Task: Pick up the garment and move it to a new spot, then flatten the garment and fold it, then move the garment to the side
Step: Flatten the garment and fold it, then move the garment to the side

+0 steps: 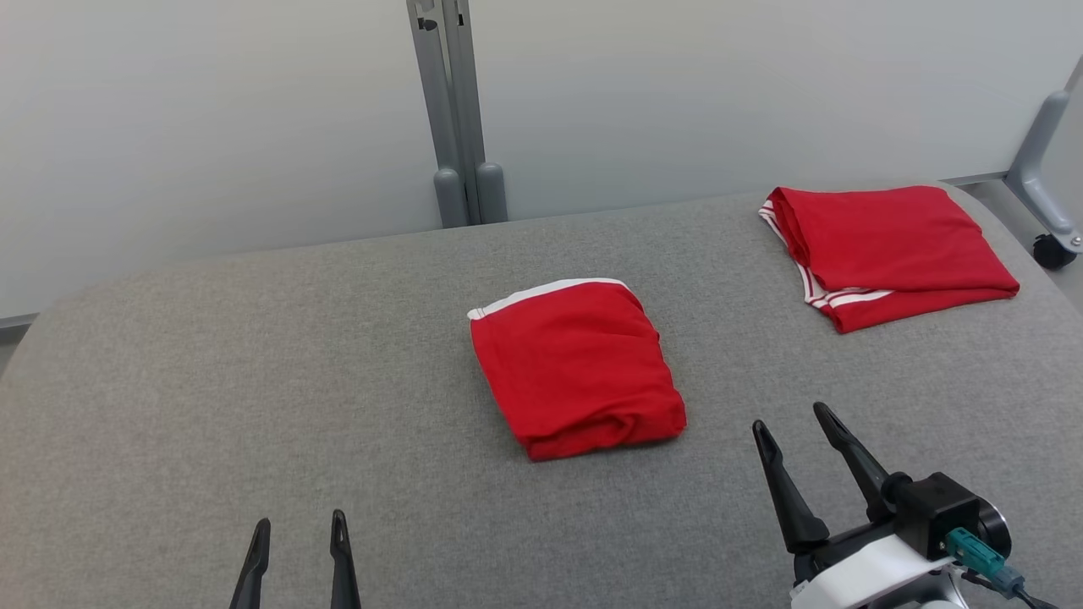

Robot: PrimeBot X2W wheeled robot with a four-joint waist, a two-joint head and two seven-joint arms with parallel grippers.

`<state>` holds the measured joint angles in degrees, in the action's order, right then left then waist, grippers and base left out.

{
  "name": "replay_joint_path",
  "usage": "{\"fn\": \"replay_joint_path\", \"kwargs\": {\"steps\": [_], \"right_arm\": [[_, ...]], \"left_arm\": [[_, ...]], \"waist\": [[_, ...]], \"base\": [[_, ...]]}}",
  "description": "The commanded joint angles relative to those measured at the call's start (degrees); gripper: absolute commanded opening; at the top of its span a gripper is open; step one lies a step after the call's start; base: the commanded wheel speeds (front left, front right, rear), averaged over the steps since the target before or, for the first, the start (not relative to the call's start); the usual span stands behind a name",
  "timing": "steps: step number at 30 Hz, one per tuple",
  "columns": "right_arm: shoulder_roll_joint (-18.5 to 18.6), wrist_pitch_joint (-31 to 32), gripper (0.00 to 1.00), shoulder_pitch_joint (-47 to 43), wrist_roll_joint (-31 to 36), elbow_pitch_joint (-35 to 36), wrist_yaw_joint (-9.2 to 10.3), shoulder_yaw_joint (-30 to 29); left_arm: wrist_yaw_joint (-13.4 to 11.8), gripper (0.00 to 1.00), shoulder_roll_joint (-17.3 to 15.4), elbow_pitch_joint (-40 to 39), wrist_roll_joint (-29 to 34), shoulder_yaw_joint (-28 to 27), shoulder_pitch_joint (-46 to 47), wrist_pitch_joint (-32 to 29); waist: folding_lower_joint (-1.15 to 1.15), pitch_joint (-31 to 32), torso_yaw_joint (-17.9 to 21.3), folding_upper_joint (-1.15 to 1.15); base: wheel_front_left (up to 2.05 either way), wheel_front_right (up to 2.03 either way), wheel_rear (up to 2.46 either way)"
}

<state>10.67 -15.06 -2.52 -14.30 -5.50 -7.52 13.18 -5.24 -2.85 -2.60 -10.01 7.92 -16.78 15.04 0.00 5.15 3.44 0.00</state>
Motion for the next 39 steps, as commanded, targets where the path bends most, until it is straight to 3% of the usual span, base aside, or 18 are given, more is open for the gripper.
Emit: {"fn": "replay_joint_path", "kwargs": {"steps": [1, 39], "right_arm": [[-0.1, -0.1, 1.0, -0.9, 0.5, 0.4, 0.08, -0.4], [-1.0, -0.1, 1.0, -0.2, -1.9, -0.9, 0.08, 1.1]], "left_arm": [[0.3, 1.0, -0.1, 0.3, 0.1, -0.3, -0.7, 0.1], [1.2, 1.0, -0.1, 1.1, 2.7, 0.3, 0.4, 0.1]], "waist": [[0.0, 0.2, -0.2, 0.0], [0.0, -0.7, -0.8, 0.0]], "base": [[0.0, 0.0, 0.0], [0.0, 0.0, 0.0]]}}
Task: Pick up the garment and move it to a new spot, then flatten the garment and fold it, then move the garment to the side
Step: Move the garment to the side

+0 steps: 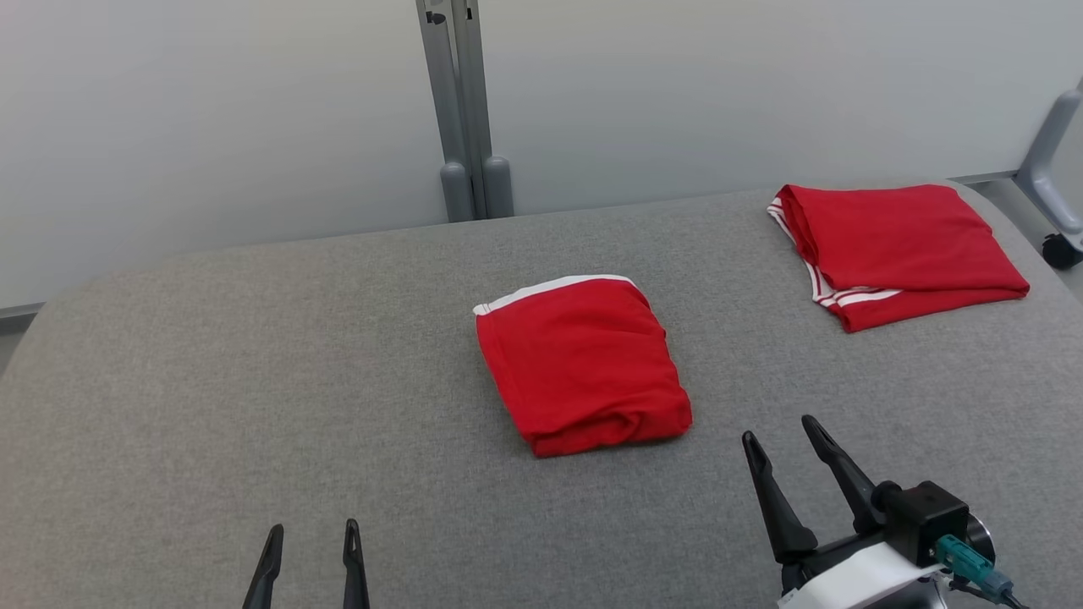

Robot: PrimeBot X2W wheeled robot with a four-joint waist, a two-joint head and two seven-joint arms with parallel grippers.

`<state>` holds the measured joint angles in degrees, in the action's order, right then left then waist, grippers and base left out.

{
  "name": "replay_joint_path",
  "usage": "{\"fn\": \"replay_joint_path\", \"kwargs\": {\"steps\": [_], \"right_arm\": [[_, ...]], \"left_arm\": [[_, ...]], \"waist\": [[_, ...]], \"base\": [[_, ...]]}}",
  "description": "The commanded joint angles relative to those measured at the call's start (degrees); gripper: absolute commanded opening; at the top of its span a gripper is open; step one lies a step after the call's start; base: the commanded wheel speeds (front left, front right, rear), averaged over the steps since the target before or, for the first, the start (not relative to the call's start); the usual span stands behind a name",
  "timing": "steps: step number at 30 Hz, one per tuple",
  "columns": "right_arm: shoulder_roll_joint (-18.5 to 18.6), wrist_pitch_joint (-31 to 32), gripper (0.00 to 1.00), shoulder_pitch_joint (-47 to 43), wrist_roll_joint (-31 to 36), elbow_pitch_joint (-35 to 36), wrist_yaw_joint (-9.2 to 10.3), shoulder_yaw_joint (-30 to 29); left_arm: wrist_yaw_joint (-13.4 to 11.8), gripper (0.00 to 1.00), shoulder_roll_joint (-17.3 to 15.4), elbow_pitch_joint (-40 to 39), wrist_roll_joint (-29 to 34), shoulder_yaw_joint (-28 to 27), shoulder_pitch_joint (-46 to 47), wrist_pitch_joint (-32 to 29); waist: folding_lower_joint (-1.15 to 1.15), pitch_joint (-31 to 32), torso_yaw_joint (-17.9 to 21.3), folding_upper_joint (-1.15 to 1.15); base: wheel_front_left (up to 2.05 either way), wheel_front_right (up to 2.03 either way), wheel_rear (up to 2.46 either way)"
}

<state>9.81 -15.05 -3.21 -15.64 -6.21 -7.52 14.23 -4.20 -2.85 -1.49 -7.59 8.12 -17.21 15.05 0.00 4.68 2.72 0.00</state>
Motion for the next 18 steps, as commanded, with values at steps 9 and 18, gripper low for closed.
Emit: {"fn": "replay_joint_path", "kwargs": {"steps": [9, 18], "right_arm": [[1.7, -0.1, 1.0, 8.3, -6.5, -3.9, 0.08, 5.1], [9.7, -0.1, 1.0, 20.8, -26.4, -9.3, 0.07, 10.6]], "left_arm": [[0.1, 1.0, -0.1, -0.7, 1.1, 1.9, 3.2, 0.1], [-0.4, 1.0, -0.1, -2.8, 2.2, 5.0, 8.7, 0.1]], "waist": [[0.0, -4.7, -1.3, 0.0], [0.0, -13.6, -5.6, 0.0]], "base": [[0.0, 0.0, 0.0], [0.0, 0.0, 0.0]]}}
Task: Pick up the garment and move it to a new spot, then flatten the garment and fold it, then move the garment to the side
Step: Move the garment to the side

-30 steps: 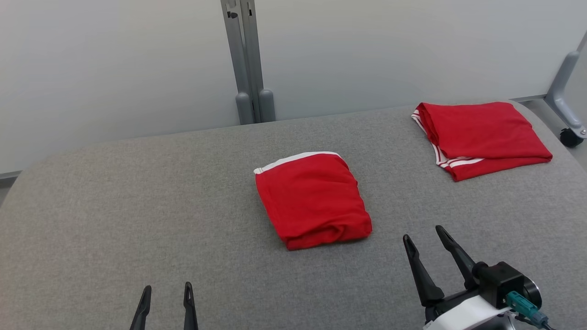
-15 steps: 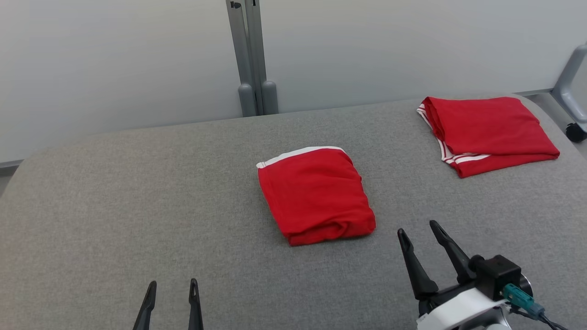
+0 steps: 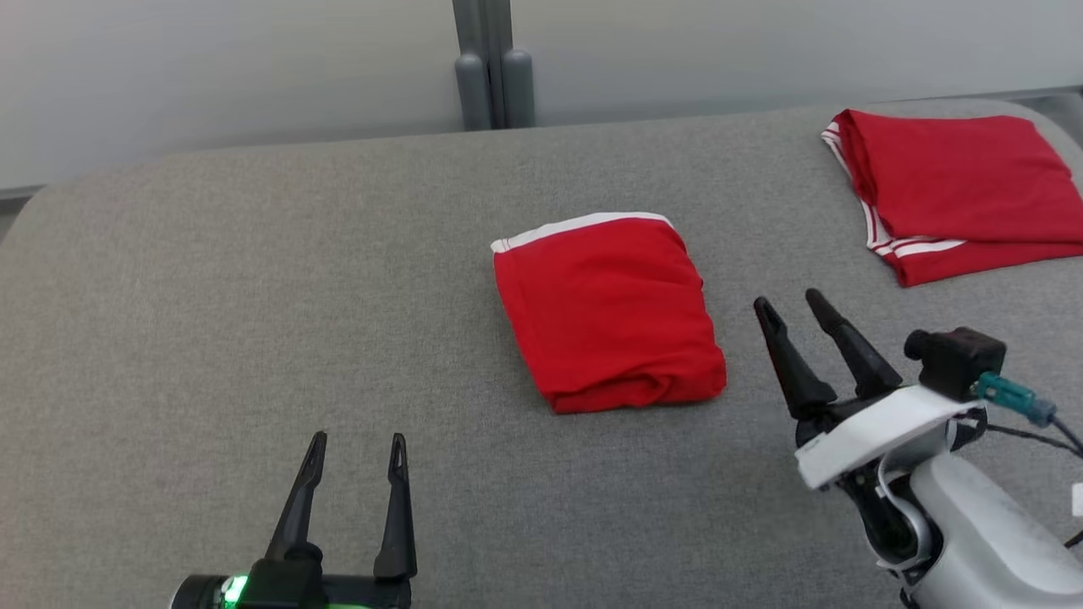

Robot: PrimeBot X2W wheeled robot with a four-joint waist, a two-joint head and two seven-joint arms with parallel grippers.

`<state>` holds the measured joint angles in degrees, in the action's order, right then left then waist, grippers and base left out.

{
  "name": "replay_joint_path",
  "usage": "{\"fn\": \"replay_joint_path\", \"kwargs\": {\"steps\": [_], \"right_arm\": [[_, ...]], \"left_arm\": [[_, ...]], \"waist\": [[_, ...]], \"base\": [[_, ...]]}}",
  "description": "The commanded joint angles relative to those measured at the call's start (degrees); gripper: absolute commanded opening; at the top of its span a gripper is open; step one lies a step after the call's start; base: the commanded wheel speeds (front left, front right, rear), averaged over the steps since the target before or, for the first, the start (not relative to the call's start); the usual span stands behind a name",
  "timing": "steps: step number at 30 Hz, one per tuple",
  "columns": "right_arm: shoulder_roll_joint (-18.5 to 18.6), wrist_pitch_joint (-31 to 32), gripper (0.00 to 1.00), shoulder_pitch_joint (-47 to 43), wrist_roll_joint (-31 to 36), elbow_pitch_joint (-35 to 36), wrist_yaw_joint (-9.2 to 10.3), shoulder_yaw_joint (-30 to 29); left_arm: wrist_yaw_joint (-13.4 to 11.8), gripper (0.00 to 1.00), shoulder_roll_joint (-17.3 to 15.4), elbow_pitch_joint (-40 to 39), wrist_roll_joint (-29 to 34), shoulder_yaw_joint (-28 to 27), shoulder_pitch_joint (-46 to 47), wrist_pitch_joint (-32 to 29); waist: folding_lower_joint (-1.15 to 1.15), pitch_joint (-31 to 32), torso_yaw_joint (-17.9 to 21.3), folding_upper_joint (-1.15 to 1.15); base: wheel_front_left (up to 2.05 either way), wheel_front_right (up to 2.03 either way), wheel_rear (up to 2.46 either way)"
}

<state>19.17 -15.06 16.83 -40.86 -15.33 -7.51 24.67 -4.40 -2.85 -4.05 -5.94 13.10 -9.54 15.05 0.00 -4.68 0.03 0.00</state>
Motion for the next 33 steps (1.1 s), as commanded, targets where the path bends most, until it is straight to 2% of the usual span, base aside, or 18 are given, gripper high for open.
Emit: {"fn": "replay_joint_path", "kwargs": {"steps": [1, 8, 14, 18, 24, 25, 26, 27, 28, 33], "right_arm": [[1.4, -0.1, 1.0, 1.9, -4.5, -0.9, 0.06, 1.1], [10.9, 8.6, 1.0, 11.1, -28.6, -1.8, 0.04, 7.4], [14.5, 19.5, 1.0, 15.6, -44.4, -3.0, 0.04, 7.1], [15.5, 24.8, 1.0, 17.2, -49.4, -4.0, 0.04, 6.1], [14.7, 29.0, 1.0, 18.5, -51.6, -5.1, 0.04, 6.2], [14.5, 29.5, 0.96, 18.7, -51.7, -5.0, 0.04, 6.2], [14.2, 30.0, 0.62, 18.8, -51.9, -4.9, 0.04, 6.3], [14.1, 30.4, 0.13, 18.9, -51.7, -4.5, 0.04, 6.4], [14.2, 30.2, 0.0, 19.1, -50.7, -3.7, 0.04, 6.5], [16.6, 26.4, 0.0, 20.1, -45.7, -1.3, 0.04, 6.6]], "left_arm": [[-0.3, 1.0, -0.1, -0.3, 0.7, 0.3, 1.6, 0.1], [-1.0, 1.0, -0.1, -0.5, 0.8, 2.4, 5.8, 0.1], [-1.3, 1.0, -0.1, -0.1, 0.3, 5.0, 8.9, 0.1], [-1.7, 1.0, -0.1, 0.0, 0.1, 6.3, 10.5, 0.1], [-2.2, 1.0, -0.1, 0.3, -0.2, 7.7, 11.7, 0.1], [-2.3, 1.0, -0.1, 0.4, -0.2, 7.8, 11.9, 0.1], [-2.3, 1.0, -0.1, 0.4, -0.1, 8.0, 12.0, 0.1], [-2.3, 1.0, -0.1, 0.5, -0.1, 8.0, 12.1, 0.1], [-2.4, 1.0, -0.1, 0.5, 0.0, 8.1, 12.2, 0.1], [-2.5, 1.0, -0.1, 0.0, 0.9, 8.1, 12.7, 0.1]], "waist": [[0.0, -4.9, -3.2, 0.0], [0.0, -11.1, -5.3, 0.0], [0.0, -14.8, -6.9, 0.0], [0.0, -16.5, -7.8, 0.0], [0.0, -17.7, -8.9, 0.0], [0.0, -17.9, -9.0, 0.0], [0.0, -18.1, -9.0, 0.0], [0.0, -18.2, -9.1, 0.0], [0.0, -18.4, -9.1, 0.0], [0.0, -18.9, -8.6, 0.0]], "base": [[0.0, 0.0, 0.0], [0.0, 0.0, 0.0], [0.0, 0.0, 0.0], [0.0, 0.0, 0.0], [0.0, 0.0, 0.0], [0.0, 0.0, 0.0], [0.0, 0.0, 0.0], [0.0, 0.0, 0.0], [0.0, 0.0, 0.0], [0.0, 0.0, 0.0]]}}
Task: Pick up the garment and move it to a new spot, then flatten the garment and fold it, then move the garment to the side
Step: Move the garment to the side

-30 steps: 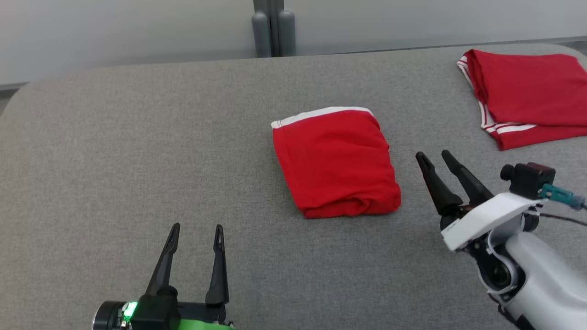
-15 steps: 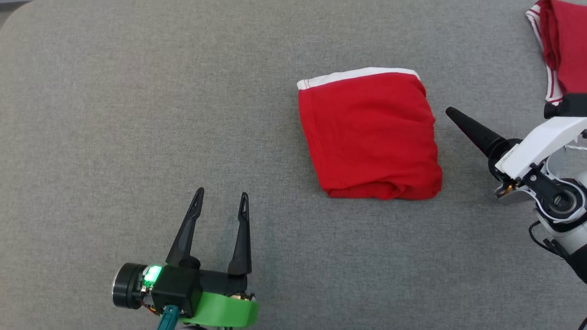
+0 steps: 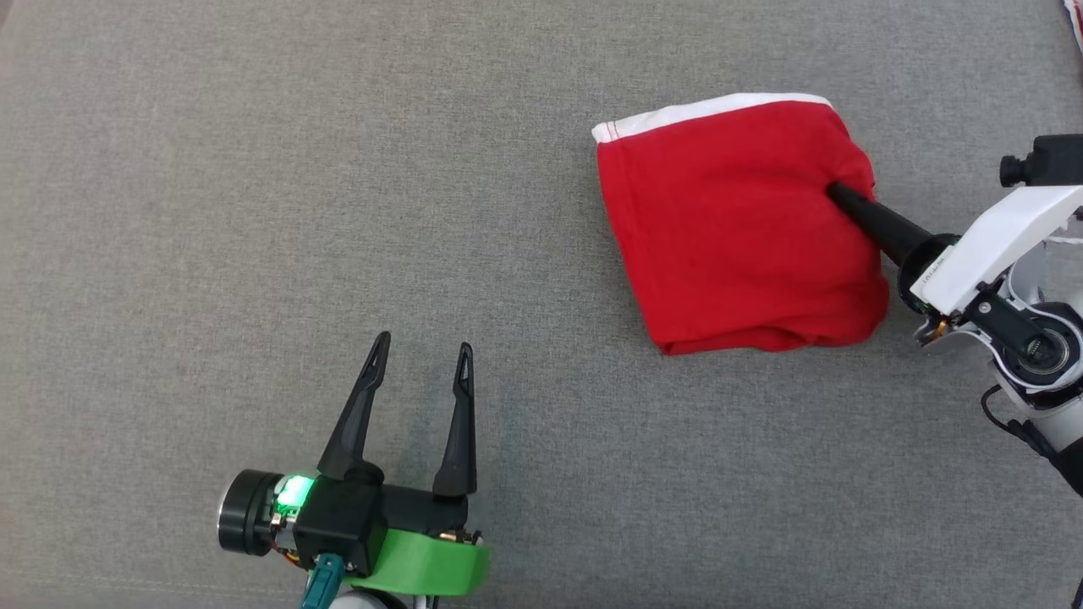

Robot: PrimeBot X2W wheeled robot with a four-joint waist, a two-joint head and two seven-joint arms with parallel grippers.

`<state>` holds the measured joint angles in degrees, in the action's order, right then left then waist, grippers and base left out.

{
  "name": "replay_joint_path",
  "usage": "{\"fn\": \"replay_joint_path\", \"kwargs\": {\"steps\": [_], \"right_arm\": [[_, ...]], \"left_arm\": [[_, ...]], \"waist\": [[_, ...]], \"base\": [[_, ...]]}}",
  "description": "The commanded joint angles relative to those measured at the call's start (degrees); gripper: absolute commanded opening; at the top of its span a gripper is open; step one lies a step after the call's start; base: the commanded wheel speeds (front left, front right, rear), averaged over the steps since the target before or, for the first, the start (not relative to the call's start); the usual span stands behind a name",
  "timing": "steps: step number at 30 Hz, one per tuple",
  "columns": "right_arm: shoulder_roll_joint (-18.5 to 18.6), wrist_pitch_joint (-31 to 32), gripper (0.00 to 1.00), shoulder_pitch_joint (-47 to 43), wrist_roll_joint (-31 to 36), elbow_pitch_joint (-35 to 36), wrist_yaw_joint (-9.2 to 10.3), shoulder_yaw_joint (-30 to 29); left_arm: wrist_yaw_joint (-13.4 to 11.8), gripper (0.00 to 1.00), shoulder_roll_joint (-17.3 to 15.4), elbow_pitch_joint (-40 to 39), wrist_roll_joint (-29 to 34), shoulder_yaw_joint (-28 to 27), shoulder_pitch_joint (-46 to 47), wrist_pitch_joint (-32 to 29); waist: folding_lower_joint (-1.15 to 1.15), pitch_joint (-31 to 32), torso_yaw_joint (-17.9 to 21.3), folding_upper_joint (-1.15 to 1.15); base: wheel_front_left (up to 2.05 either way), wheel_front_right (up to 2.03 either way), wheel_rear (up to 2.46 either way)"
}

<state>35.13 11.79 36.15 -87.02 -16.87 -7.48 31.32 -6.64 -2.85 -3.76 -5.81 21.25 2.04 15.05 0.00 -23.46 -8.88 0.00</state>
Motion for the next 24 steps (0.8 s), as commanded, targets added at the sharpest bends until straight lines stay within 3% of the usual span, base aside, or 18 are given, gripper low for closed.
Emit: {"fn": "replay_joint_path", "kwargs": {"steps": [1, 11, 24], "right_arm": [[1.4, -1.0, 0.0, 1.1, 1.3, 0.5, 0.0, 0.1], [10.8, -5.2, 0.0, 8.9, 8.5, 1.7, 0.0, 1.8], [21.5, -10.9, 0.0, 16.5, 10.8, -0.2, 0.01, 2.6]], "left_arm": [[-0.2, 1.0, -0.1, -0.4, 0.9, 0.0, 1.2, 0.1], [1.4, 1.0, -0.1, -2.9, 3.9, 0.2, 4.1, 0.1], [2.0, 1.0, -2.5, -6.5, 7.2, 0.8, 7.7, 0.1]], "waist": [[0.0, -0.3, 0.6, 0.0], [0.0, -6.1, 5.3, 0.0], [0.0, -13.4, 8.9, 0.0]], "base": [[0.0, 0.0, 0.0], [0.0, 0.0, 0.0], [0.0, 0.0, 0.0]]}}
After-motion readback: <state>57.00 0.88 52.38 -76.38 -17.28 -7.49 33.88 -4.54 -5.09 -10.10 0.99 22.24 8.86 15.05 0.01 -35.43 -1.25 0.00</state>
